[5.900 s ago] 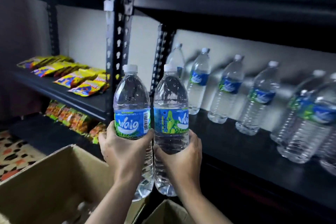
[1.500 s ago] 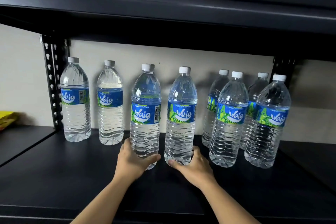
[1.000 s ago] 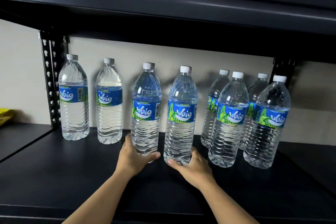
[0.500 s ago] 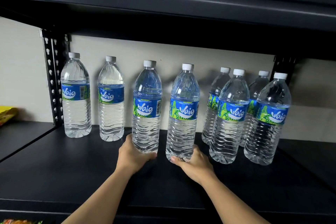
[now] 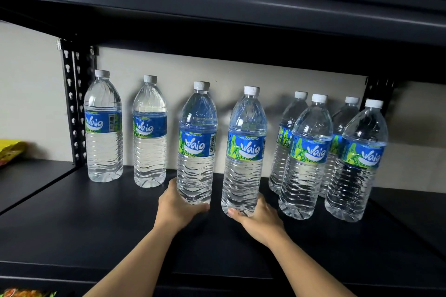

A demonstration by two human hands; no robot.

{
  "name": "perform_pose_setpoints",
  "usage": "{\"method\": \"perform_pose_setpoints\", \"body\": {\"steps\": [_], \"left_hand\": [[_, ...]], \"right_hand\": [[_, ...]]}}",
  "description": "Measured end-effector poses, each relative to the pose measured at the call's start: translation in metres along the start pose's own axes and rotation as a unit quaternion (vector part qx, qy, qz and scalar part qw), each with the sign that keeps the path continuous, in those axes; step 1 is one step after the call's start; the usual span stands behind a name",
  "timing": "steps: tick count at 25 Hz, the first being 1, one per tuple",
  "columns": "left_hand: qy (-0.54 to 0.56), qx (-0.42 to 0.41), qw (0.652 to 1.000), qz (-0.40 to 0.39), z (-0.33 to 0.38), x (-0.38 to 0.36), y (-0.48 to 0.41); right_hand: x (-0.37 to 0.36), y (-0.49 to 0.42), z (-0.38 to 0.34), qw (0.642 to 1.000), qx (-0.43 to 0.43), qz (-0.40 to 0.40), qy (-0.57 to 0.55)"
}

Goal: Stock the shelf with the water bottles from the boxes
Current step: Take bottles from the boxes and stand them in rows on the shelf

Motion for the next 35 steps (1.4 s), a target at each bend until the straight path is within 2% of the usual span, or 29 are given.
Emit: {"method": "perform_pose_setpoints", "body": {"steps": [22,26,29,33,35], "left_hand": [[-0.036,0.013,0.999,-0.031,0.009,0.004,0.004],[-0.12,0.019,0.989,-0.082,0.01,0.005,0.015],[-0.244,0.0,0.96,-0.139,0.008,0.014,0.036],[-0.344,-0.058,0.92,-0.181,0.005,0.046,0.074],[-0.385,-0.118,0.899,-0.173,0.0,0.073,0.102]], "right_hand": [[0.001,0.002,-0.001,0.999,-0.001,-0.01,0.035],[0.003,0.006,-0.004,0.999,-0.01,-0.029,0.03],[0.004,0.015,-0.003,0.999,-0.016,-0.018,0.043],[-0.01,0.044,0.0,0.975,-0.04,0.032,0.217],[-0.021,0.071,-0.005,0.965,-0.047,0.041,0.254]]}}
Point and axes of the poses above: each hand's wrist, its own y-axis away from the middle knuckle, its own x-axis out of the back of the hand, z = x × y, the point moved 4 cm from there along -y, towards the middle knuckle, and after that the axes turned 9 degrees about -x, right-handed, at the moved point
